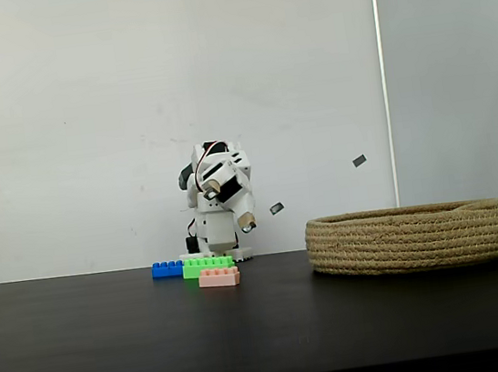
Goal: Place the lego blocks in the tray
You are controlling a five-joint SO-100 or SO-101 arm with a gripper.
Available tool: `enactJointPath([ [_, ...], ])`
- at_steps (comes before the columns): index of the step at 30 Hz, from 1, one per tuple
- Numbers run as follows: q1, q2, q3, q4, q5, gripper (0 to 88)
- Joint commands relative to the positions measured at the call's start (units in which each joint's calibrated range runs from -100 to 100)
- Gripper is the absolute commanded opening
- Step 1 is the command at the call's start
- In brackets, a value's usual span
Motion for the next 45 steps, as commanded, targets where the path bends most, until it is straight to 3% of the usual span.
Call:
enactJointPath([
  [1,2.55,-0.49,-0.02,-8.84,-1.12,30.6],
  [4,1.32,-0.49,-1.12,-13.42,-1.81,37.0],
  [6,0.41,-0.49,-0.84,-13.67,-5.08,38.7],
  [8,0.25,-0.49,-0.02,-16.33,-5.67,34.9],
  [10,0.41,-0.49,-0.57,-17.75,-3.17,24.2],
  [13,0.66,-0.49,-2.58,-17.67,6.59,14.6],
  [15,-0.5,-0.49,-4.04,-13.42,18.61,5.0],
  [17,0.66,-0.49,-2.39,-14.34,26.91,0.2],
  [22,4.61,-0.49,0.71,-13.5,51.28,0.1],
  [24,4.28,-0.49,0.71,-16.5,57.29,0.1],
  [26,4.45,-0.49,0.71,-21.08,56.61,0.1],
  [33,1.81,-0.49,0.71,-31.16,42.78,0.0],
  [39,1.23,0.54,0.71,-32.74,32.48,0.6],
  [45,2.88,12.58,-1.57,-39.91,23.35,13.5],
])
